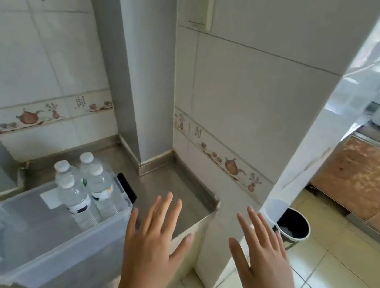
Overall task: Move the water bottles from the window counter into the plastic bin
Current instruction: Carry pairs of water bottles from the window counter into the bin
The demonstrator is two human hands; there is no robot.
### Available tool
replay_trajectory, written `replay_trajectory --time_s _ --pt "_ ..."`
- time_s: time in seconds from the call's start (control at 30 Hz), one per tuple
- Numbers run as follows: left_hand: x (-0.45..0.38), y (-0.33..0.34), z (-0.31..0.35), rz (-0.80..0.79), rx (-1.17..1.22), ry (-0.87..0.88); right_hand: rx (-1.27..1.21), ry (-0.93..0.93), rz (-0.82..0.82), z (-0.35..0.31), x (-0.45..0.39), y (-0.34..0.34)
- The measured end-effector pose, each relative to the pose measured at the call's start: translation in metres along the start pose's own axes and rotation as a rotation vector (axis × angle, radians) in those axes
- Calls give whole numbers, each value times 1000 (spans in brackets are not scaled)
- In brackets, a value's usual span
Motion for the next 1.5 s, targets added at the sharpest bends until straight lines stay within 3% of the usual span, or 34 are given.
replay_trajectory --time_s 0.6,1.23,1.5 --pt "-19 228 395 -291 172 457 66 542 101 403 145 -83" --pt "-93 481 758 -561 395 1046 216 1155 195 730 189 -124" --pt "-78 557 915 -625 480 1243 221 1386 259 863 244 -148"
Point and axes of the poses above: each hand's wrist, its own x-axis away from the middle knuckle, its own y-axis out of the palm, z = x × y, the point moved 10 cm from there along -x, towards the middle knuckle, and after that the axes turned 13 degrees about x, right-handed, at the moved point
